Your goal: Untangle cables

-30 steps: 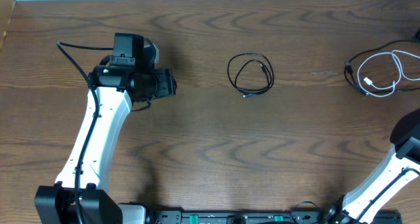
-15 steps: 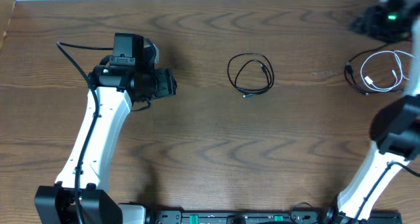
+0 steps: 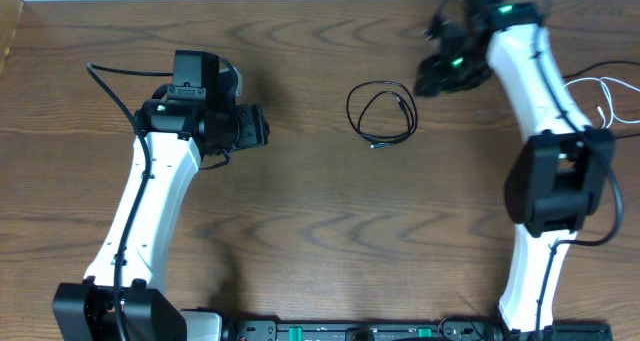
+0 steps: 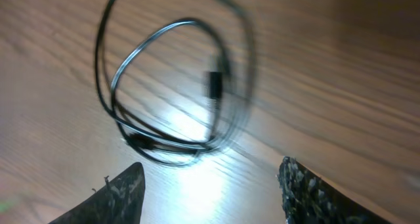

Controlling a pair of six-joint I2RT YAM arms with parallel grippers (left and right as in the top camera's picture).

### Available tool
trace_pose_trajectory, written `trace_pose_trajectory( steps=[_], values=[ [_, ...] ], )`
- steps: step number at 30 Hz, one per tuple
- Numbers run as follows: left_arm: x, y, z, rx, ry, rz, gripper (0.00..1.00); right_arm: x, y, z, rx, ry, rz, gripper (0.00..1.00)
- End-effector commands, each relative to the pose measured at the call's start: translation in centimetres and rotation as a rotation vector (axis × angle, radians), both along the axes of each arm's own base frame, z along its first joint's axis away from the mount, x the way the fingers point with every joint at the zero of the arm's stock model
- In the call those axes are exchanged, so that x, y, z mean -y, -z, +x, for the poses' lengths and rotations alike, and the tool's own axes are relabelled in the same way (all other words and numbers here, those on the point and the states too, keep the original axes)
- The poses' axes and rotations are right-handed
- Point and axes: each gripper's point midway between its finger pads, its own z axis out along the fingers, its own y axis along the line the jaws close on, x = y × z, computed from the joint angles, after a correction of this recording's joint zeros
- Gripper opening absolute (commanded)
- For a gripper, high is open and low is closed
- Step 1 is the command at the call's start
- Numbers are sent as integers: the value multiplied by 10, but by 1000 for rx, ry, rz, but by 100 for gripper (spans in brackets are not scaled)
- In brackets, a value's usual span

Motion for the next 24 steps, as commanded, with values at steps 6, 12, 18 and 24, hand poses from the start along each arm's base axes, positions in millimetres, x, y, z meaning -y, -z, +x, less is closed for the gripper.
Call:
trace_pose_trajectory(
  steps=[6,12,18,24],
  values=[
    [-2,3,-2,-14,-18,2,67,-82,52,-20,95,-205,-38,52],
    [-2,3,-2,-14,-18,2,67,-120,70,-16,235,-273,-76,51],
    [-2,4,-2,-14,-18,2,67,-139,76,-18,301,-304,-107,51],
    [-2,4,-2,-14,-18,2,67,-141,83,-17,333,-290,-140,48]
  ],
)
